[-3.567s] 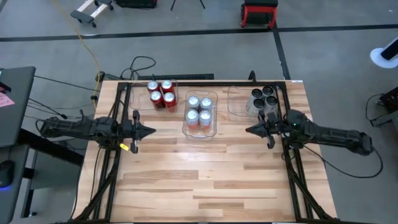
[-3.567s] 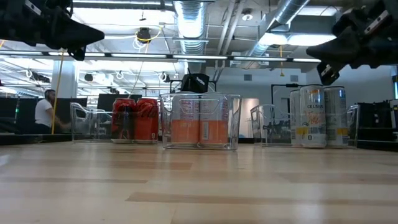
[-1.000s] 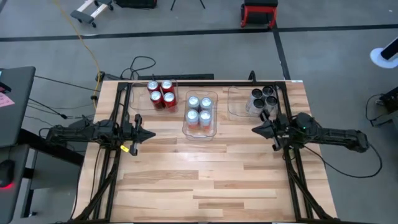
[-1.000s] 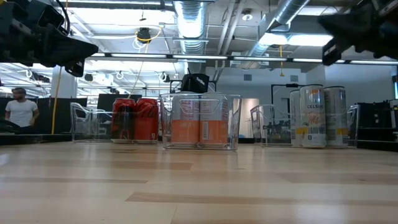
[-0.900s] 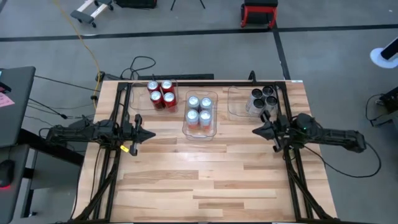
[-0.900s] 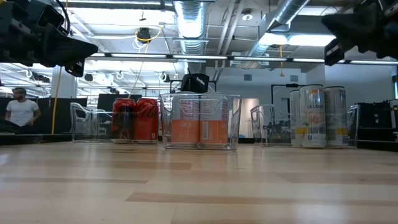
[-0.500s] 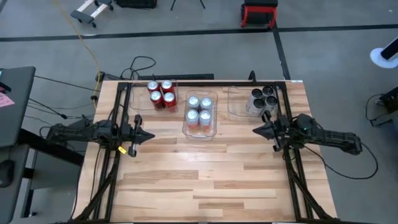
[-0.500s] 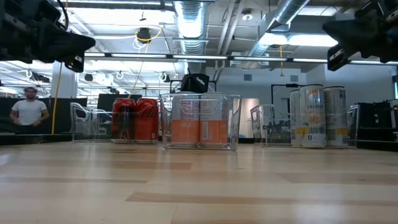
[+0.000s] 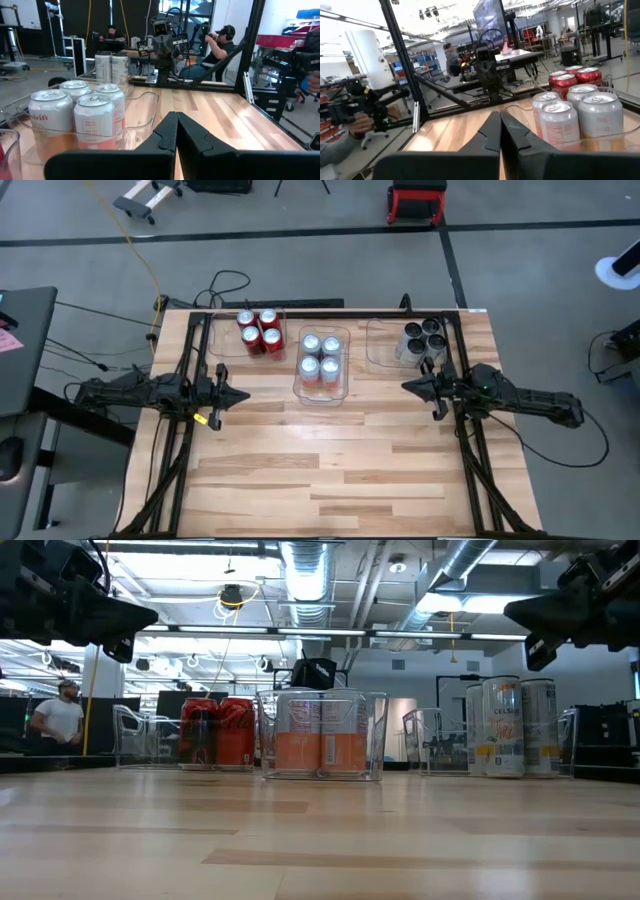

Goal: Sort soda cans
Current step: Return to Home Position

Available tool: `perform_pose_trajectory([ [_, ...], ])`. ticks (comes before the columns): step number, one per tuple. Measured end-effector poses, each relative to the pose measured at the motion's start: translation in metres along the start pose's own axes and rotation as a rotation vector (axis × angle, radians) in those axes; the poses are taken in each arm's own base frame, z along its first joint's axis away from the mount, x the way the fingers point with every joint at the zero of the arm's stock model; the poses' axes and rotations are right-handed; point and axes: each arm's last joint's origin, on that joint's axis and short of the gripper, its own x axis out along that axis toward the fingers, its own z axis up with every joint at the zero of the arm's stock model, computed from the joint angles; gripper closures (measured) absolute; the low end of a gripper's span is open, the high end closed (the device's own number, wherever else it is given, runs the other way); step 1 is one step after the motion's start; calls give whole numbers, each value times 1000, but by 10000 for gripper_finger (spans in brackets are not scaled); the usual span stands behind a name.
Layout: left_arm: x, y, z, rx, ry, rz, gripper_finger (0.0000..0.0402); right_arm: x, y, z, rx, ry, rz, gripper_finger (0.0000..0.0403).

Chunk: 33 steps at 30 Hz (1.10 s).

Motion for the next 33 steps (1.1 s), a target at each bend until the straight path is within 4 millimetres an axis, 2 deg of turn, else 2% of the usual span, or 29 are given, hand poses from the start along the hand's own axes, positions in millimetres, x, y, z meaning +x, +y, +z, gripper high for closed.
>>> perform_pose_trajectory([
  [8, 0, 0, 0, 29, 2, -1, 401, 0, 0, -1, -10, 21, -4, 361],
  [33, 0, 0, 0, 17, 2, 0, 401, 0, -1, -4, 8, 61, -19, 360],
])
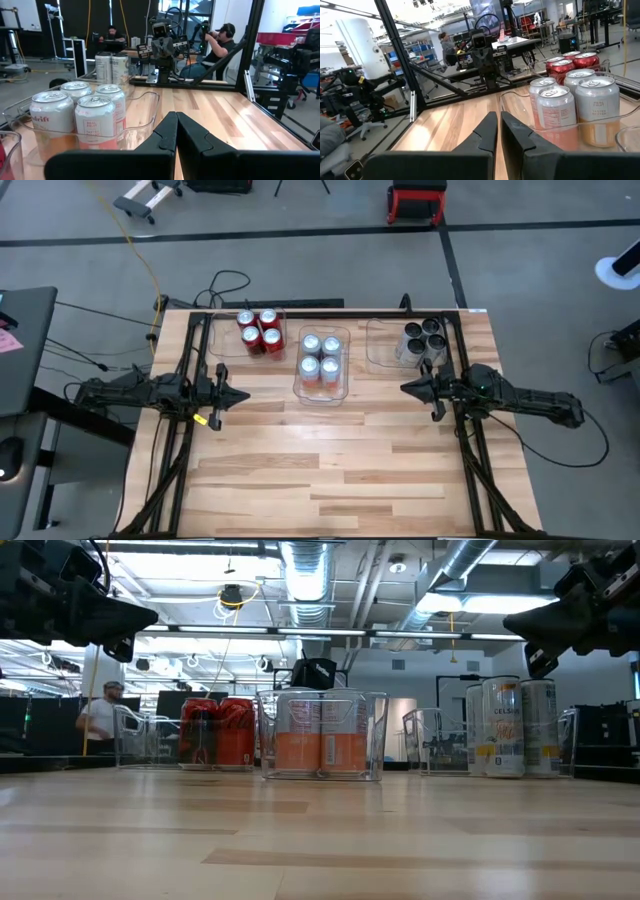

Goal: Sort soda cans
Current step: Return to Home Position

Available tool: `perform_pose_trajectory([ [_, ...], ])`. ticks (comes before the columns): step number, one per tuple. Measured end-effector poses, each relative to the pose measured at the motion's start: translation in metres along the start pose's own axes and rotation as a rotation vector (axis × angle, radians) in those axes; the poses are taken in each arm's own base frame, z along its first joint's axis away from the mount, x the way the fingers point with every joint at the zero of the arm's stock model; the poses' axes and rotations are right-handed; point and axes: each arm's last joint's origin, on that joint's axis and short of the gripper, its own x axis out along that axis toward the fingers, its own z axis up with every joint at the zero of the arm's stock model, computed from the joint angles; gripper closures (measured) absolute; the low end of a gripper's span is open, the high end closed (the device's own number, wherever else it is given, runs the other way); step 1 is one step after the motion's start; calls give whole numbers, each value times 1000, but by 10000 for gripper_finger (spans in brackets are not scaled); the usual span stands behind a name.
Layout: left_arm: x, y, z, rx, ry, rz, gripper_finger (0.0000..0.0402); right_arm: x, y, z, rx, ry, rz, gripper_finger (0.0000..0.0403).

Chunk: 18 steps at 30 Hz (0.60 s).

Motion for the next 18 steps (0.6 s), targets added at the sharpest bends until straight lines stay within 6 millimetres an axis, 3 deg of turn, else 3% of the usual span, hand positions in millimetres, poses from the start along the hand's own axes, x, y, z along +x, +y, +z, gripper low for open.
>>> perform_pose_trajectory([
  [18, 0, 0, 0, 0, 0, 0, 401, 0, -1, -5, 12, 56, -16, 360],
])
